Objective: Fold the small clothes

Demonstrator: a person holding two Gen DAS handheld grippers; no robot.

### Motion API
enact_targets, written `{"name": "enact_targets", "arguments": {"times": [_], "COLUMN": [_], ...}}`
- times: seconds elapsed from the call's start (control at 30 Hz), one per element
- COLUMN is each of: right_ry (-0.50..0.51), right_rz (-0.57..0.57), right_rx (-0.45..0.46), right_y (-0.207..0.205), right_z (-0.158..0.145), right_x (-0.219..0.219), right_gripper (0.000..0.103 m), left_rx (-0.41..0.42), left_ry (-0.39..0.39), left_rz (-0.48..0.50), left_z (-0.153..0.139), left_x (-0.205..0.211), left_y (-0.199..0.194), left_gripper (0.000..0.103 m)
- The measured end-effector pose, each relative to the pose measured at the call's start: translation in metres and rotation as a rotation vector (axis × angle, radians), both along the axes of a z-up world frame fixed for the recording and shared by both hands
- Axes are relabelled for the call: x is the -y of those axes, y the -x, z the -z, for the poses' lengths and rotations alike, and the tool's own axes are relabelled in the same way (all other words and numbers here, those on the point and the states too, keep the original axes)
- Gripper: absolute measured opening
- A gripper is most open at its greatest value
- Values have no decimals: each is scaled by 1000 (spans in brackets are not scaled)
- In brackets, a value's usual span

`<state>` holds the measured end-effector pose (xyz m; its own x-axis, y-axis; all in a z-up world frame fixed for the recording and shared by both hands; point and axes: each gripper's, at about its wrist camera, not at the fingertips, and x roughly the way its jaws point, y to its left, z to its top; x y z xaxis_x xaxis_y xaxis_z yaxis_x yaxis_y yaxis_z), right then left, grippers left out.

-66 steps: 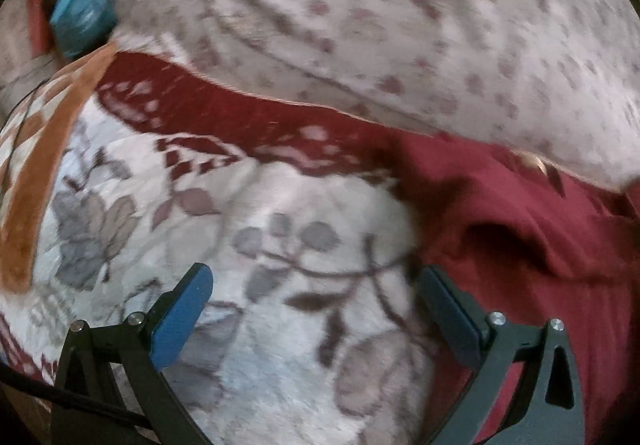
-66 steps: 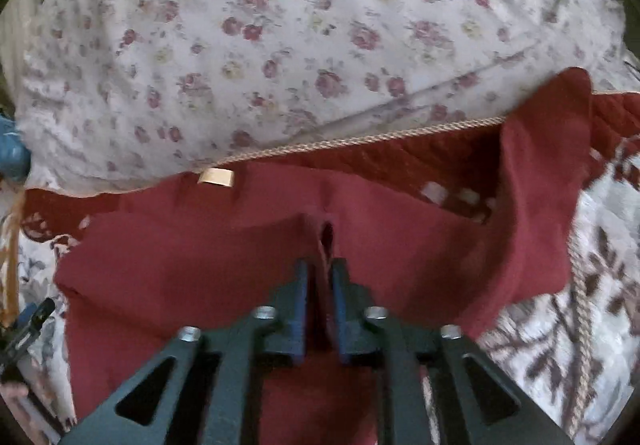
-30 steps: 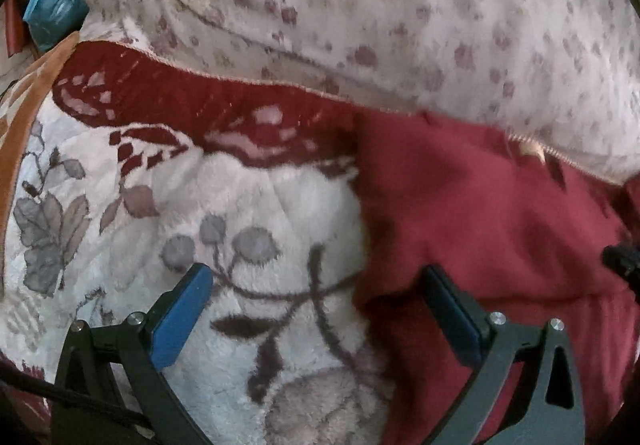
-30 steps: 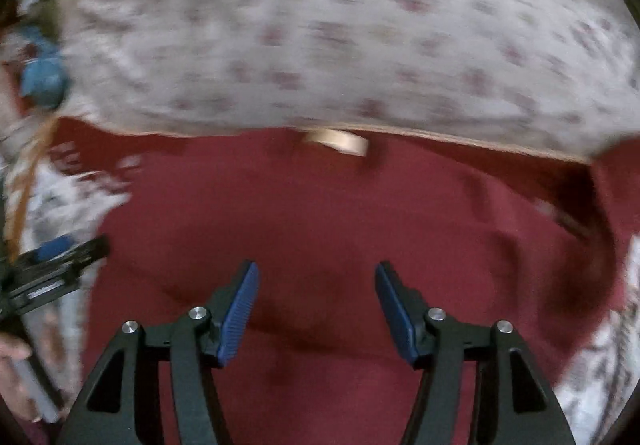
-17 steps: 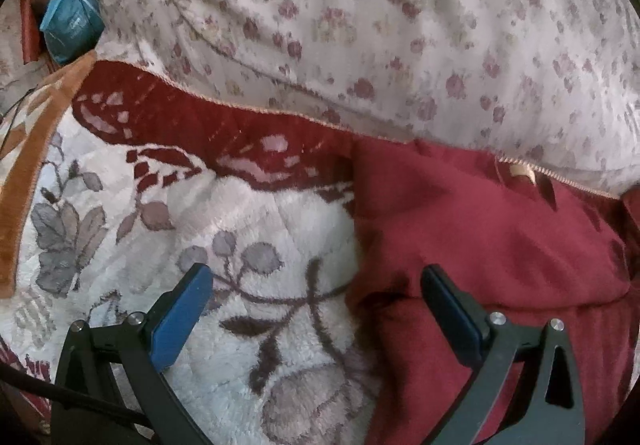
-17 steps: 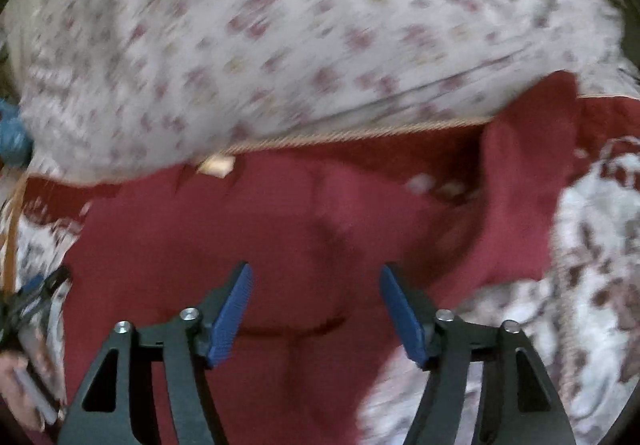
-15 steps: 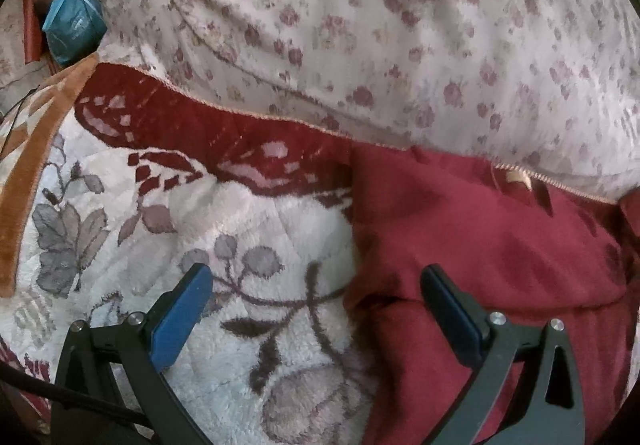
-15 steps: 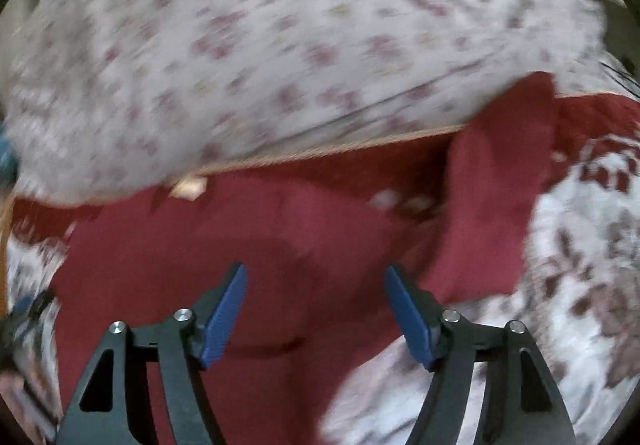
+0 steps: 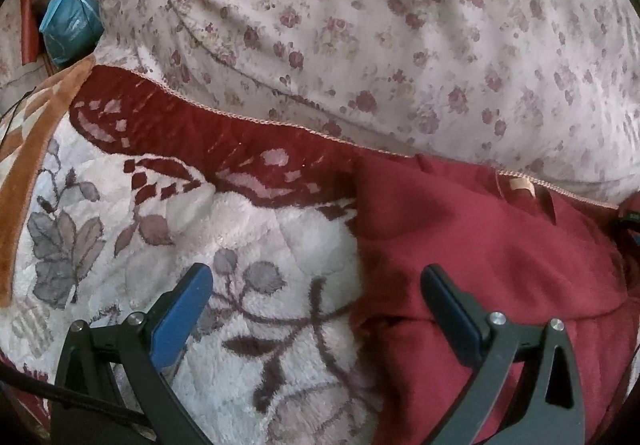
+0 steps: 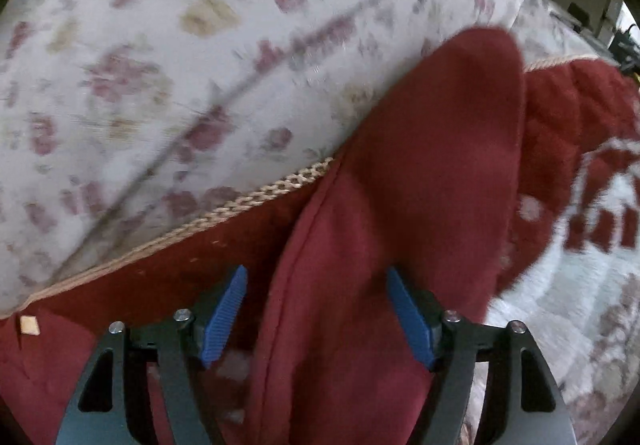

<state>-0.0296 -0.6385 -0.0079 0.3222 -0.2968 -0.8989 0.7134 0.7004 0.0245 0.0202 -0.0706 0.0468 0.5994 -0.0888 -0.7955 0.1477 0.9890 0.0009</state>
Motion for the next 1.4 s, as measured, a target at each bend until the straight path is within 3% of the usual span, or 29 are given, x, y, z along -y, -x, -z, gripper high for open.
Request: {"name": "enact_targets", "arguments": {"times": [0.03,0.07,0.1,0.13,0.23,0.37,0.47,0.6,0.7,0.77,0.87,1.0,1.07,1.33,1.4], "right_ry": [21,41,44,37,20,-22,-66,-125,-123,-124,-209,-244,-246,-265,-270], "right_rz": [-10,-20,-33,-46,-88,-211,-374,-620,-780,-805,-779,-704,-664,-556,-540], "right_rx": [-9,-17,-13,-5,73,280,427,519,421,303,258,300,334,397,393], "right_y": [-2,-3,-3,-2,10,32,53,71,78,76,84,103,111,120,123], "right_z": [1,-1,-4,-8,-35,-104,-159,-188,-157,-126,-94,-87,-88,-90,-87], "right_x": [1,0,-1,-1,-7,-41,-93,-186,-257,-286,-295,-288,-274,-234,-226], "right_gripper": [54,28,12,8,8,8,8,8,17,58,59,62,71,75,75], "left_rx": [0,1,1,2,10,27,34,51,57,55,58,44,19,-60,-79], "left_ry": [-5,-11,-15,-14,3,24,54,119,167,181,199,236,236,111,50], "left_rz": [2,3,2,0,-7,-30,-47,-46,-28,-12,19,87,106,226,264], "left_z": [1,1,1,1,-3,-8,-12,-18,-21,-22,-24,-24,-22,-6,6], "left_x": [0,1,0,0,-3,-8,-12,-18,-19,-18,-14,-2,6,81,107], "left_y": [0,-1,-1,-1,0,2,4,8,11,14,18,22,24,7,1], "left_gripper": [103,103,103,103,103,103,103,103,103,103,103,103,103,103,98]}}
